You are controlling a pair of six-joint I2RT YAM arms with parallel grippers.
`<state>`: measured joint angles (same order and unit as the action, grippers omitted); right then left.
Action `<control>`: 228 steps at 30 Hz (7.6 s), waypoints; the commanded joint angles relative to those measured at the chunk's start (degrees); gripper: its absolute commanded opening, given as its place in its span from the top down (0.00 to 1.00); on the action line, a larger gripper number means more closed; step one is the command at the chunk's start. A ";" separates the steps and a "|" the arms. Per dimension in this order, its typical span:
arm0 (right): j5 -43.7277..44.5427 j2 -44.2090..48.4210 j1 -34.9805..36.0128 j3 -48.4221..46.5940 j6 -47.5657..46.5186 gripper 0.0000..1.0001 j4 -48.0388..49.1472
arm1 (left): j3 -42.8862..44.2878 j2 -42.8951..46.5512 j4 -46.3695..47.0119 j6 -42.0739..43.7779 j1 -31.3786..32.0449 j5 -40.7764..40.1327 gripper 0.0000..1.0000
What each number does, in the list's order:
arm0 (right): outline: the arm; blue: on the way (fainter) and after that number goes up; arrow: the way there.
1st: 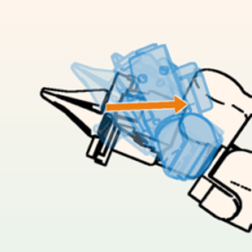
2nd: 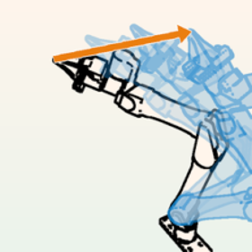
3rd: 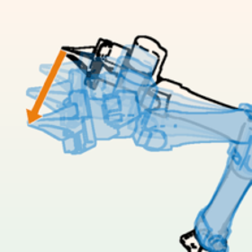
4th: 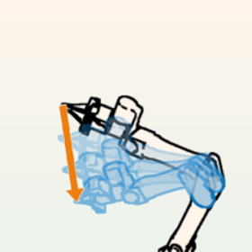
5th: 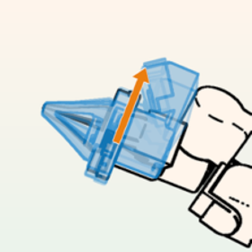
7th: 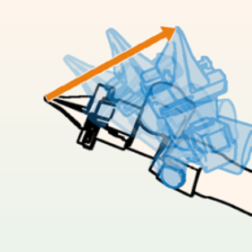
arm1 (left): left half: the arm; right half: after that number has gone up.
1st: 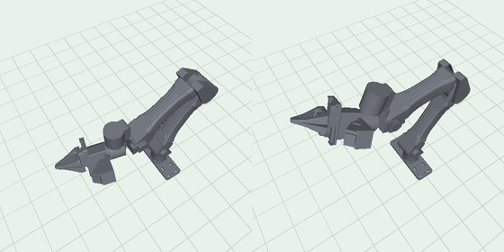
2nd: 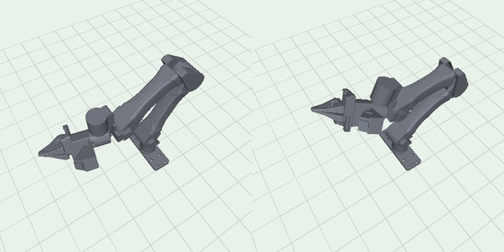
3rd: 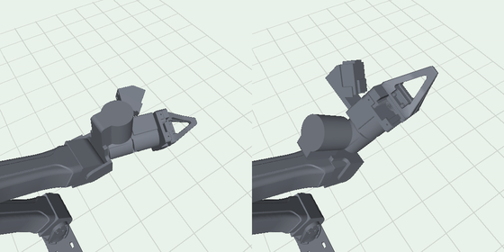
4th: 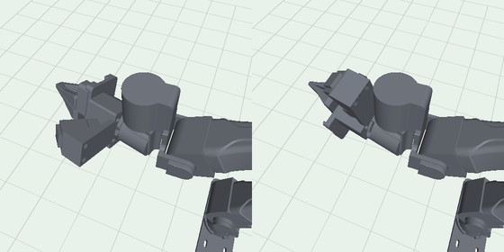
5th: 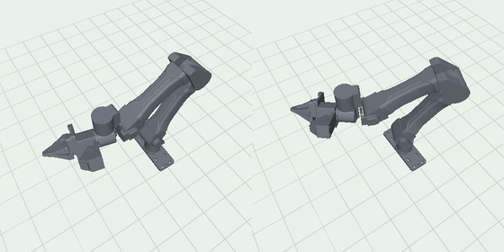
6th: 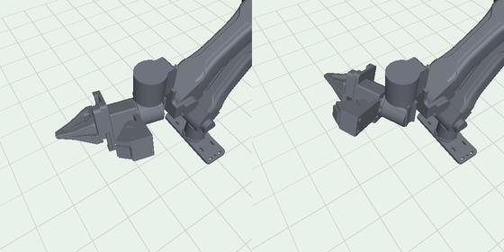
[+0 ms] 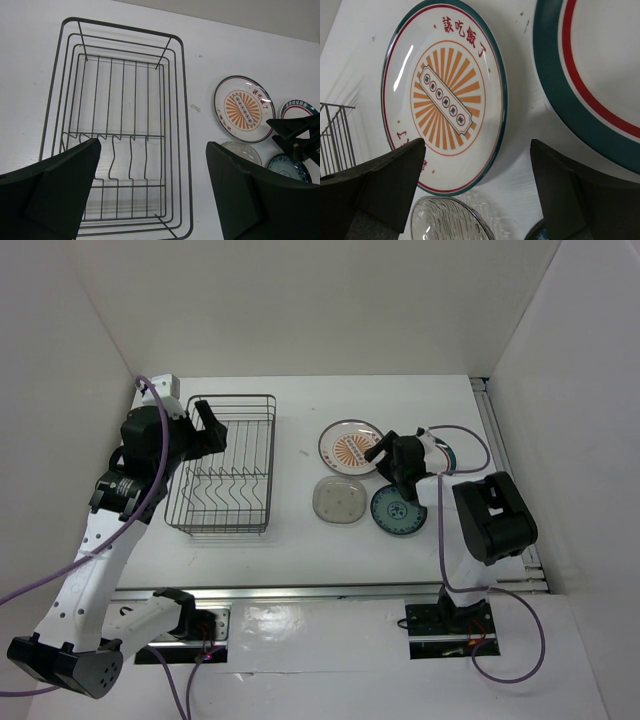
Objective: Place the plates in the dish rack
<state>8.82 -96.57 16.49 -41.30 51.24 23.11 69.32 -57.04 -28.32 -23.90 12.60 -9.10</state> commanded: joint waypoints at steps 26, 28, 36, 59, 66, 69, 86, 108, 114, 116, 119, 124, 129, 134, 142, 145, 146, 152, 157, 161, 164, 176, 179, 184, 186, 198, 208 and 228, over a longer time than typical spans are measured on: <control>0.94 -16.97 0.82 -14.59 7.20 1.00 -2.64 | -0.50 -2.02 2.56 1.14 0.14 0.13 0.00; 1.36 -15.58 0.82 -14.60 8.95 1.00 -2.64 | -0.50 -2.03 3.09 1.14 0.14 0.14 0.00; 3.84 -2.67 2.58 -6.44 5.81 1.00 17.69 | -1.03 -3.87 5.02 1.14 0.14 6.46 0.00; -36.68 21.16 7.94 4.74 -13.90 1.00 39.19 | -3.23 -10.11 12.41 1.66 -0.38 34.23 0.00; -38.70 19.58 8.99 4.74 -10.55 1.00 44.83 | -2.70 -12.05 12.41 2.19 -0.38 35.91 0.86; -36.95 19.58 9.00 5.35 -10.55 1.00 44.83 | -2.08 -12.57 11.79 2.19 -0.38 34.69 1.00; -33.69 26.79 8.48 6.76 -22.32 0.00 21.64 | 4.77 1.57 2.12 12.03 -0.38 -30.26 1.00; -39.76 30.83 4.34 9.57 -19.87 0.00 21.97 | -16.93 6.41 18.74 31.11 4.18 -37.13 1.00; -39.76 32.58 4.34 9.57 -19.87 0.00 20.84 | -18.87 6.15 19.79 30.05 4.19 -36.42 1.00; -39.76 32.59 4.34 9.57 -19.87 0.00 20.83 | -18.35 5.53 19.79 28.83 4.71 -36.42 1.00; -39.76 33.12 4.34 9.04 -19.87 0.00 20.22 | -18.34 3.43 18.74 27.42 4.71 -36.42 1.00; -39.23 33.12 3.82 9.04 -19.87 0.00 19.61 | -17.73 0.79 16.11 23.73 4.71 -36.42 1.00; -39.23 33.12 3.81 9.04 -20.39 0.00 19.60 | -17.73 0.08 15.40 21.62 4.71 -35.90 1.00; -32.22 32.59 3.81 7.82 -21.62 0.00 12.94 | -17.73 -0.44 14.17 19.77 4.71 -36.42 0.69; -20.52 39.79 -4.17 11.42 -20.93 0.00 3.00 | -15.19 -0.97 12.50 15.56 4.71 -35.81 0.24; -9.83 46.11 -9.10 12.21 -17.95 0.00 -7.17 | -12.55 0.16 9.08 11.96 4.71 -32.58 0.07; -1.35 49.43 -11.37 13.08 -15.67 0.00 -14.08 | -11.76 0.17 8.11 10.90 4.71 -30.64 0.00; -1.15 50.98 -20.86 19.59 -7.74 0.00 -19.34 | -8.15 1.75 5.99 6.23 2.52 -10.88 0.00; -14.42 43.68 -29.31 25.37 -4.76 0.02 -8.02 | -8.32 1.75 8.09 5.00 1.11 8.10 0.00; -18.13 34.02 -32.39 26.53 -3.17 0.07 1.47 | -8.85 1.23 8.72 3.78 0.58 11.92 0.00; -18.04 26.72 -32.40 26.01 -3.17 0.08 6.75 | -8.85 0.61 8.72 3.77 0.58 13.67 0.00; -15.95 4.91 -31.00 19.96 -2.90 0.17 19.00 | -8.85 1.14 9.77 3.77 0.58 17.10 0.00; -13.05 4.11 -30.29 16.79 -1.51 0.28 14.43 | -8.85 0.61 9.77 3.77 0.58 17.63 0.00; -11.90 1.57 -30.29 13.96 1.57 0.57 8.44 | -8.85 1.23 9.77 3.77 0.58 16.49 0.00; -9.53 1.57 -30.29 13.44 2.45 0.71 6.42 | -8.85 1.23 9.77 3.77 0.58 16.49 0.00; -12.51 5.34 -26.52 21.68 10.54 1.00 33.62 | -8.33 -3.16 9.77 3.77 0.58 23.32 0.00; -21.22 7.80 -13.34 20.73 5.81 1.00 63.45 | -7.80 -9.76 14.95 1.05 0.58 36.25 0.00; -42.04 2.54 4.69 12.04 8.34 1.00 76.72 | -8.41 -14.59 17.07 1.57 0.58 36.71 0.00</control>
<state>-30.89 -93.60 19.94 -26.04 56.93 71.40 59.90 -70.50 -13.96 -22.81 13.56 26.83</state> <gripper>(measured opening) 0.027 1.000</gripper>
